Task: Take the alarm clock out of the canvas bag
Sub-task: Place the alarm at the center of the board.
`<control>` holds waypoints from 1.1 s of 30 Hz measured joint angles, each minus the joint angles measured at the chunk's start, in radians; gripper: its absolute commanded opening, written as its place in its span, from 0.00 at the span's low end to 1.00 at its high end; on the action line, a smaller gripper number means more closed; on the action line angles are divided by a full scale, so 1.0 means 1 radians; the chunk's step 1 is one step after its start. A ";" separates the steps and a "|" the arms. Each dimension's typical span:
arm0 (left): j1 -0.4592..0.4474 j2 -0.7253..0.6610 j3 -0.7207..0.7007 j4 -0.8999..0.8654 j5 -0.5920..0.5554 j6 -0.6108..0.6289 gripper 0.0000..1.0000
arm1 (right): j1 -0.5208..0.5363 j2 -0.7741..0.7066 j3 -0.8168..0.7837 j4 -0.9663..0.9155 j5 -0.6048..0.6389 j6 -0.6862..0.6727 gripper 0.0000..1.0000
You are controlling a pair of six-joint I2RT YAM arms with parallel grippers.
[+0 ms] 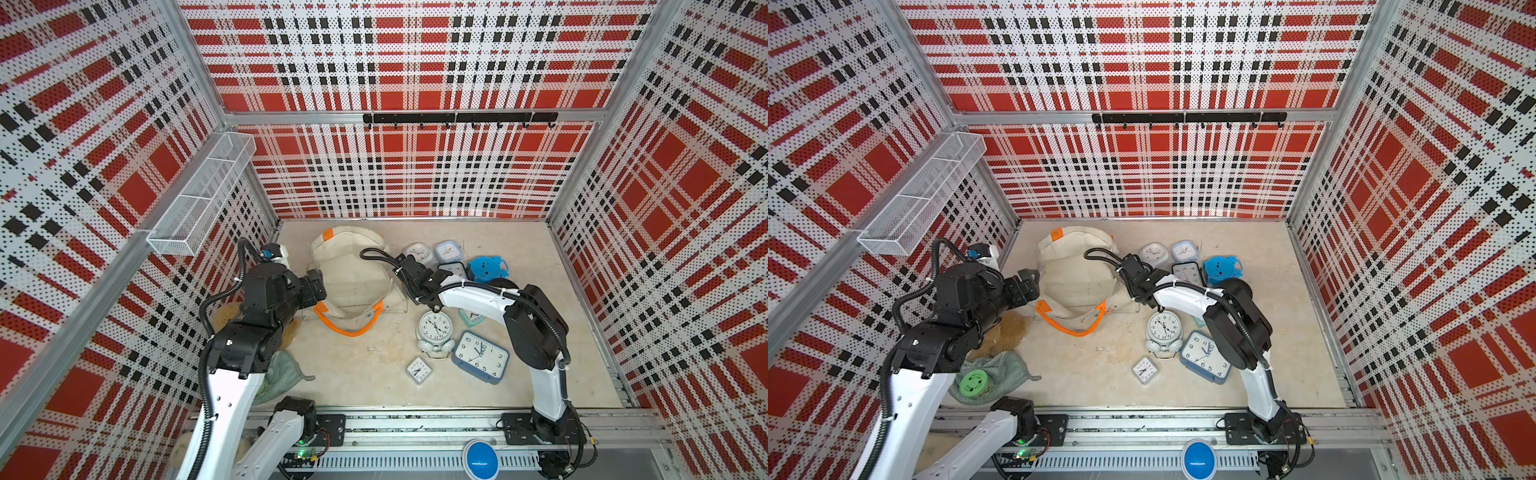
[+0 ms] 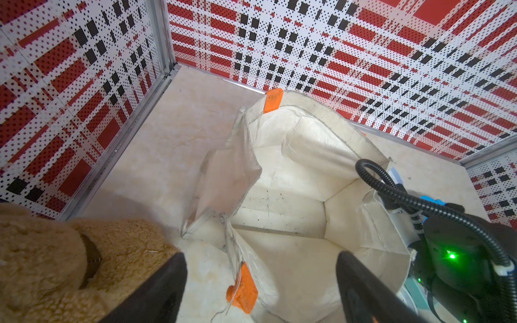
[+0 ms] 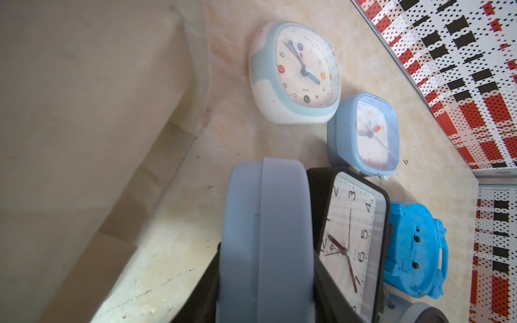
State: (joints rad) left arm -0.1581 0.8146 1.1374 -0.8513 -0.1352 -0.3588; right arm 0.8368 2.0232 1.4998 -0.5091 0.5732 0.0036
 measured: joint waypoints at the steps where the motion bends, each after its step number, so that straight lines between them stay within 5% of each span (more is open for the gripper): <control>1: 0.000 0.002 0.002 -0.003 0.000 0.000 0.85 | 0.005 0.002 0.000 0.002 -0.001 0.000 0.45; 20: 0.000 0.010 0.055 -0.042 -0.002 0.004 0.85 | 0.060 -0.016 -0.024 -0.004 -0.068 0.026 0.72; 33: -0.042 0.073 0.079 -0.093 0.090 -0.060 0.89 | -0.033 -0.501 -0.086 -0.090 -0.146 0.169 0.75</control>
State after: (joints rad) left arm -0.2005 0.8879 1.2167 -0.9440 -0.0452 -0.4191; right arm 0.8036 1.5223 1.4136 -0.5995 0.4274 0.1726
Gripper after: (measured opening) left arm 0.872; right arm 0.746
